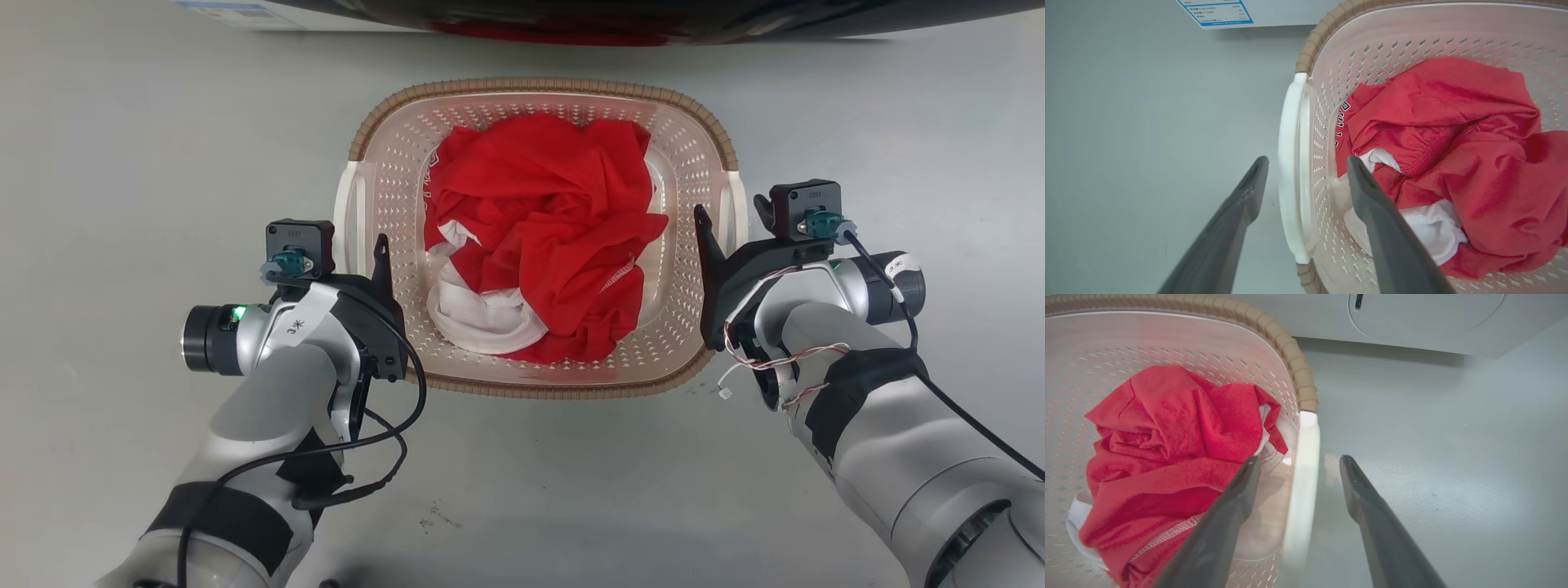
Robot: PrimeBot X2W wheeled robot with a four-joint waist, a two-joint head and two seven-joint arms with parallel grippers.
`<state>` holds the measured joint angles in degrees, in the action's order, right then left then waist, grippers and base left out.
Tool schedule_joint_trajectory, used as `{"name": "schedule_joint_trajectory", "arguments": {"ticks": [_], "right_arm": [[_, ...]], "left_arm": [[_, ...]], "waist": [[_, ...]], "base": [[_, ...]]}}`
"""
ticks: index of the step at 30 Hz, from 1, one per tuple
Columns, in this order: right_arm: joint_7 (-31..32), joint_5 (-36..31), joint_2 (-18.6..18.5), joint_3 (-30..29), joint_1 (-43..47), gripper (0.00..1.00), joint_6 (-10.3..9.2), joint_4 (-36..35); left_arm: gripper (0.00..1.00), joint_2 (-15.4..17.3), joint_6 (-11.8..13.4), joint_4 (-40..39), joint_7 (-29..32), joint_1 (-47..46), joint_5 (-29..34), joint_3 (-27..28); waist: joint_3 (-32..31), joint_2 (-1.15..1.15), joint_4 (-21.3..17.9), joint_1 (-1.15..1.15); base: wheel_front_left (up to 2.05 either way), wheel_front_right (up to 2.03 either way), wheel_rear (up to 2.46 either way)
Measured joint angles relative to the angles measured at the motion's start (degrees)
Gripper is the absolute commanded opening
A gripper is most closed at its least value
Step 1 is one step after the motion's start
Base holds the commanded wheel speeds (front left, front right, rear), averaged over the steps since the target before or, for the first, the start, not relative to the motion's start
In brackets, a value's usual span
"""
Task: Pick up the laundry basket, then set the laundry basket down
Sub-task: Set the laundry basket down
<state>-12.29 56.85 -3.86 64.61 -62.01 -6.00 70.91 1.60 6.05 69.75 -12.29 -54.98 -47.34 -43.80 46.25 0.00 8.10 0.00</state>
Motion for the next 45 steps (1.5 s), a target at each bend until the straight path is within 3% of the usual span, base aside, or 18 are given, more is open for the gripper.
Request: {"name": "schedule_joint_trajectory", "arguments": {"ticks": [12, 21, 32, 45], "right_arm": [[-1.35, 0.18, 0.01, -0.90, 0.19, 1.00, 0.08, -0.57], [-2.00, 0.03, 0.03, -1.31, 0.41, 1.00, 1.74, -1.86], [-2.01, -1.22, 0.05, -4.44, 4.83, 1.00, 2.75, -6.58], [-2.01, -3.54, -1.85, -11.12, 15.52, 1.00, 2.00, -14.43]], "left_arm": [[1.00, -0.01, -0.01, 0.11, -1.47, 0.17, -1.26, 0.46], [1.00, -0.01, -0.52, -2.21, -2.02, 0.79, -1.22, 0.62], [1.00, 1.80, 0.01, -5.92, -2.02, 7.57, 1.86, 2.34], [1.00, 4.26, 0.59, -15.26, -2.02, 19.34, 5.90, 6.51]], "waist": [[-3.86, 0.00, -0.72, 0.00], [-8.06, 0.00, -1.45, 0.00], [-14.68, 0.00, -2.29, -0.01], [-23.99, -0.01, -3.72, -0.01]], "base": [[0.00, 0.00, 0.00], [0.00, 0.00, 0.00], [0.00, 0.00, 0.00], [0.00, 0.00, 0.00]]}}
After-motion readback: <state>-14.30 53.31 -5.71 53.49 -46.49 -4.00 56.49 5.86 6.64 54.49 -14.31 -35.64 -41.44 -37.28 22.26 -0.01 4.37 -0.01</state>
